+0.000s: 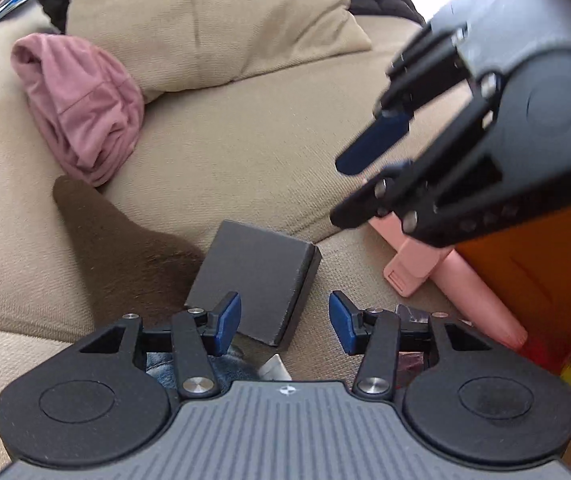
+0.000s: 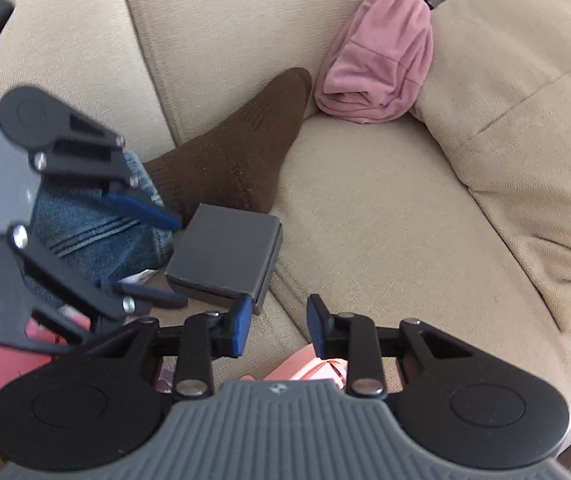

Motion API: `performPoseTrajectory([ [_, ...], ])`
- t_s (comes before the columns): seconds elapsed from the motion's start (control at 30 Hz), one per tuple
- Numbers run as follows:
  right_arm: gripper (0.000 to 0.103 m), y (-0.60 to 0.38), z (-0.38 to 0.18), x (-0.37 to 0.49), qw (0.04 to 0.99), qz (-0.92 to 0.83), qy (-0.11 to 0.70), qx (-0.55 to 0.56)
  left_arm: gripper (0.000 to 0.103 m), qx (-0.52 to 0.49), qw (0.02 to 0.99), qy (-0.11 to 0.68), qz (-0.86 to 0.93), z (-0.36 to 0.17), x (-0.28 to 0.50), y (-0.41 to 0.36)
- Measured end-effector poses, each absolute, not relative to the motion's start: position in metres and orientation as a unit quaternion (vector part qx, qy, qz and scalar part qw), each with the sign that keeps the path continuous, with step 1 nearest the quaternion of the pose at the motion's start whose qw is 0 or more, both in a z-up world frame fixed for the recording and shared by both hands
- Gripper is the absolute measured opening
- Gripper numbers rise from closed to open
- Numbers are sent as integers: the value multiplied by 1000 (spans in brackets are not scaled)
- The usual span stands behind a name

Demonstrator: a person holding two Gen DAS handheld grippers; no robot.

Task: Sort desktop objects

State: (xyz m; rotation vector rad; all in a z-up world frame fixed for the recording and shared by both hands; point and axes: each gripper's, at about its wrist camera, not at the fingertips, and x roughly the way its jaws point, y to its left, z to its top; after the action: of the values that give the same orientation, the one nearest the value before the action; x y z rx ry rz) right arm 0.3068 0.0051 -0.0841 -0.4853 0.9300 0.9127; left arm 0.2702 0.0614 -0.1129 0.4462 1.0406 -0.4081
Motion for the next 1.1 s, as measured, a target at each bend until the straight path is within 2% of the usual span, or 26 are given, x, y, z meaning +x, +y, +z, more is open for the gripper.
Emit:
performPoseTrajectory([
  [0.13, 33, -4, -78, 305, 775, 420, 422, -212, 58, 235, 816, 496, -181, -129, 275, 48],
  [0.37, 34, -20, -75, 299, 780, 423, 417, -196, 71, 285, 804, 500, -151, -139, 287, 37],
  [0.57, 35, -24, -82, 299, 780, 420, 421, -196, 76, 326, 798, 492, -124, -144, 292, 33],
  [0.63, 35, -26, -83, 299, 781, 417, 421, -197, 74, 329, 797, 491, -125, -143, 292, 34],
  [0.7, 35, -27, -82, 298, 781, 416, 422, -199, 60, 339, 798, 483, -121, -139, 289, 34],
  [0.9, 35, -25, -79, 292, 778, 417, 423, -203, 42, 299, 825, 465, -115, -109, 283, 46],
  [1.1, 34, -11, -70, 273, 761, 433, 447, -186, 40, 202, 862, 454, -100, -70, 267, 70],
])
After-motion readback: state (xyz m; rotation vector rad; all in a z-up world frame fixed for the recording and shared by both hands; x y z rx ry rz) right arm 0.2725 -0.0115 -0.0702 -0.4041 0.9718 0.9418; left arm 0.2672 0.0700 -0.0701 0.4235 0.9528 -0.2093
